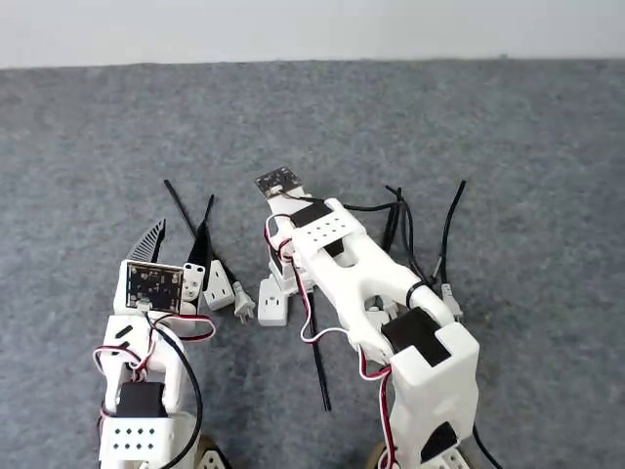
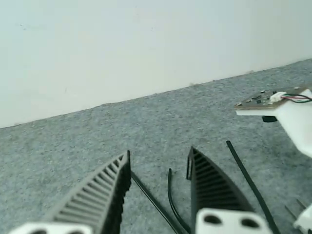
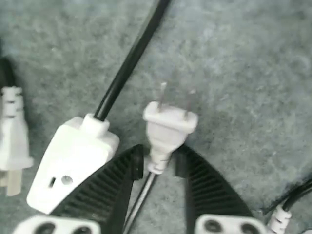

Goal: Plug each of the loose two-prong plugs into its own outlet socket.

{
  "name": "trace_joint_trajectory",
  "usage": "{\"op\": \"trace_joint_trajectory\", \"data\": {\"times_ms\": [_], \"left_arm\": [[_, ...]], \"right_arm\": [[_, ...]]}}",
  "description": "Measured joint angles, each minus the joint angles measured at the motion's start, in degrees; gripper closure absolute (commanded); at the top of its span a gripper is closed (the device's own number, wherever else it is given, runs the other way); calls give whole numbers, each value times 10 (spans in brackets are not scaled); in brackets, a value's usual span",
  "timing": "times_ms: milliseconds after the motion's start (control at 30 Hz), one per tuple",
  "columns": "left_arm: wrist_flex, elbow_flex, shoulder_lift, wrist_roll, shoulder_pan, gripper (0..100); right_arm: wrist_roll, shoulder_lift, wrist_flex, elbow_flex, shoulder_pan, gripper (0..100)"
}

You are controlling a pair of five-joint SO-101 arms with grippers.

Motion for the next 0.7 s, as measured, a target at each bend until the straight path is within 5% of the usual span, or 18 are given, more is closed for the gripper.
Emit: {"op": "trace_joint_trajectory", "data": {"times_ms": [700], "left_arm": [[0, 0, 0, 0, 0, 822]], "right_arm": [[7, 20, 8, -19, 8, 987]]}}
